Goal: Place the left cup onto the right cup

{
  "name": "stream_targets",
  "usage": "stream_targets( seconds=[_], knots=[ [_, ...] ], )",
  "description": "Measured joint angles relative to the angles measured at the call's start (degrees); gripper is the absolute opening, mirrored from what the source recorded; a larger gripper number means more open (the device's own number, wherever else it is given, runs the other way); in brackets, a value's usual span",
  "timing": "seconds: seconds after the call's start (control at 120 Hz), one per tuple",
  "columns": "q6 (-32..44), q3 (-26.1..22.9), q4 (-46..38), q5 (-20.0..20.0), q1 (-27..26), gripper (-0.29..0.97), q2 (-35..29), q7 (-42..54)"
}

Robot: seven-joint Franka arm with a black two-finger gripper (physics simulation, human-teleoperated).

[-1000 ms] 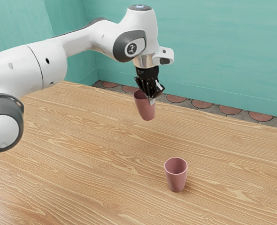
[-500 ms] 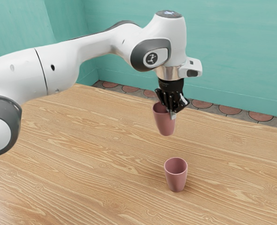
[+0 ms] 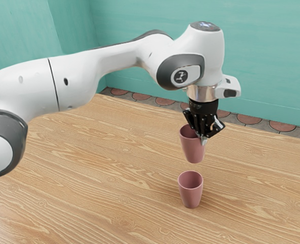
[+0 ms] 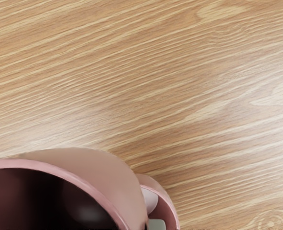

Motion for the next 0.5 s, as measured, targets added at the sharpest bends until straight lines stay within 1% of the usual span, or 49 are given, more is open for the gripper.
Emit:
stream_targets(
  seconds=[0.267, 0.5],
  knots=[
    [0.04, 0.10, -1.32, -0.01, -1.40, -0.11, -0.50, -2.70],
    [0.46, 0.48, -8.73, -0.72, -1.92, -0.11, -6.56, -4.58]
  ],
)
